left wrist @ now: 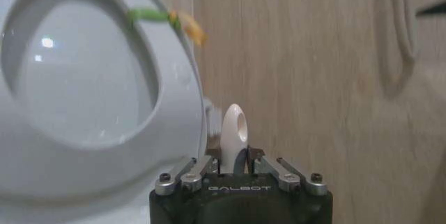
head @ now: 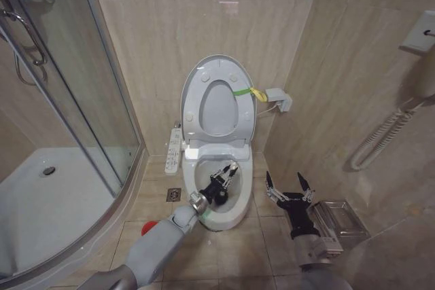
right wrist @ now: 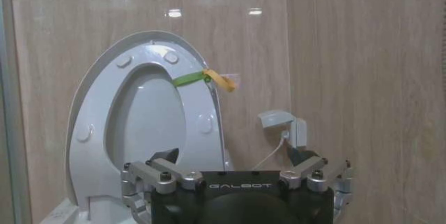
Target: Open the toilet lid, clean the toilet bowl with a toilet brush, close the toilet lid, and flush.
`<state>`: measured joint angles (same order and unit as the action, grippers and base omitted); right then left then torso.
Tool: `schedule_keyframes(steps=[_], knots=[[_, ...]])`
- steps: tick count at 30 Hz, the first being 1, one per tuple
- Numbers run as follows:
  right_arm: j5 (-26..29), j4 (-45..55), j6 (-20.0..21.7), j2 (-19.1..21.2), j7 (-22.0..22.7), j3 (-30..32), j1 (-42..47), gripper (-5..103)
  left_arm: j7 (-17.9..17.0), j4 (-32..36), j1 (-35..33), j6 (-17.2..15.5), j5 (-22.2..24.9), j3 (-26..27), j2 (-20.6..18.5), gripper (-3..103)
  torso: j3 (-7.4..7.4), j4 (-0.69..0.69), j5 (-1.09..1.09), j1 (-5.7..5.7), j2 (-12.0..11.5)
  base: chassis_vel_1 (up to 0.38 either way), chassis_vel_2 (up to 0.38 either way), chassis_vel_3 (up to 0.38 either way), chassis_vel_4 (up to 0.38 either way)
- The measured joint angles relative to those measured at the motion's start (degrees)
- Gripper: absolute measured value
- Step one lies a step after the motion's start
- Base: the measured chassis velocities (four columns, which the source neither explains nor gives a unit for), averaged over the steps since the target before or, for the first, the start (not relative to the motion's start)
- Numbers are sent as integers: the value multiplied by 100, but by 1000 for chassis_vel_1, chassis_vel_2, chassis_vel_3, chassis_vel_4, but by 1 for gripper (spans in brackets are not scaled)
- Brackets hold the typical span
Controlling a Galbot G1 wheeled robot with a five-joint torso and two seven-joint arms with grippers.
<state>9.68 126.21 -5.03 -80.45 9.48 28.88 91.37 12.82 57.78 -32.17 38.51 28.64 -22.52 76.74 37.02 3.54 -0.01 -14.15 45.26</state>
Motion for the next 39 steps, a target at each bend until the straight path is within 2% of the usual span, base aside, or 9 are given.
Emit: schedule_keyframes(steps=[6, 12, 17, 19, 24, 33, 39], knots=[[0, 0, 0, 0, 0, 0, 0, 100, -271, 614, -25, -97, 83, -35, -9, 23, 0, 2, 1, 0, 0, 0, 0, 0, 0], [0, 0, 0, 0, 1, 0, 0, 100, -301, 865, -99, -133, 143, -119, 4, 23, 0, 1, 1, 0, 0, 0, 0, 0, 0], [0, 0, 0, 0, -1, 0, 0, 100, -110, 323, -114, -89, 26, -103, 13, 23, 0, 0, 1, 0, 0, 0, 0, 0, 0], [0, 0, 0, 0, 0, 0, 0, 100, 24, -207, -39, 21, -26, -47, 8, 23, 0, -1, 1, 0, 0, 0, 0, 0, 0], [0, 0, 0, 0, -1, 0, 0, 100, 48, -418, 40, 69, -3, 40, -6, 23, 1, -1, 1, 0, 0, 0, 0, 0, 0], [0, 0, 0, 0, 0, 0, 0, 100, -123, 622, -42, 44, 128, -48, -33, 22, 0, 1, 1, 0, 0, 0, 0, 0, 0], [0, 0, 0, 0, -1, 0, 0, 100, -117, 590, -183, 29, 88, -139, -37, 22, 0, 0, 1, 0, 0, 0, 0, 0, 0]])
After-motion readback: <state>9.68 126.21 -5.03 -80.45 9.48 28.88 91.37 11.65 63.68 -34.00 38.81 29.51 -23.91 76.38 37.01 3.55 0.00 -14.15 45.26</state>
